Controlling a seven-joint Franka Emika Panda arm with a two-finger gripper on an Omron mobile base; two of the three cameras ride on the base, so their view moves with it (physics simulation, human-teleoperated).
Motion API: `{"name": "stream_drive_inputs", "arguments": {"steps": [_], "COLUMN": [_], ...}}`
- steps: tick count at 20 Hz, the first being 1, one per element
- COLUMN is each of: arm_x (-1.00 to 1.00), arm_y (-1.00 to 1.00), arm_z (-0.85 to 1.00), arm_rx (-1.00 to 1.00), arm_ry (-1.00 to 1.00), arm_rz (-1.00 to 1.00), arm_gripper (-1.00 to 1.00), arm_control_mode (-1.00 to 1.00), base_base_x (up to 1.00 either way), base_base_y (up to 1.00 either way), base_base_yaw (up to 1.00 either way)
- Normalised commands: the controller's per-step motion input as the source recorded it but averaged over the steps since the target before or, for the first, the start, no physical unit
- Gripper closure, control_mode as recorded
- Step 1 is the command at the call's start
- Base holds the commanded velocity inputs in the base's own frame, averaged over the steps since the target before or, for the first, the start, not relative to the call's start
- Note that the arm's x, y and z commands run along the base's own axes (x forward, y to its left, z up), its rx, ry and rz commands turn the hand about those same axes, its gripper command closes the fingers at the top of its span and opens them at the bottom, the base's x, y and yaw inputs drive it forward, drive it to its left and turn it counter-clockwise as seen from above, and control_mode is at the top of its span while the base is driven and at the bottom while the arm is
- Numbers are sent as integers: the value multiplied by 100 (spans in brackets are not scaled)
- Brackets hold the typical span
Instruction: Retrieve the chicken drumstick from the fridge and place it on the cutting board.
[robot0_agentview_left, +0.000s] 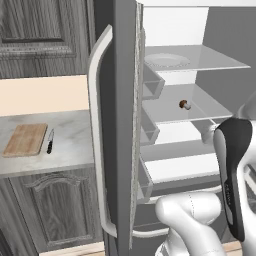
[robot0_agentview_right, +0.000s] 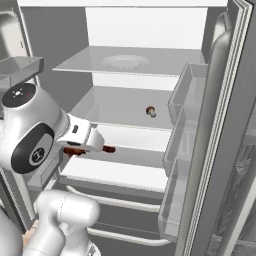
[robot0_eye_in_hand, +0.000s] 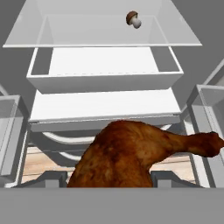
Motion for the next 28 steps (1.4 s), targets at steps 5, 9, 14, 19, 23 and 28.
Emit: {"name": "stream_drive_inputs", "arguments": {"steps": [5, 9, 14, 19, 23, 28], "arm_x": [-8, 0, 0, 0, 0, 0], "arm_y": [0, 0, 0, 0, 0, 0], "arm_z": [-8, 0, 0, 0, 0, 0], "arm_rx": [1, 0, 0, 0, 0, 0], "arm_ry": [3, 0, 0, 0, 0, 0], "arm_rz": [0, 0, 0, 0, 0, 0], "arm_gripper": [100, 100, 100, 100, 100, 100], "arm_control_mode": [100, 100, 100, 100, 100, 100], "base_base_x": [-8, -27, -43, -51, -57, -45], "base_base_y": [0, 0, 0, 6, 21, 54], "base_base_yaw": [0, 0, 0, 0, 0, 0]}}
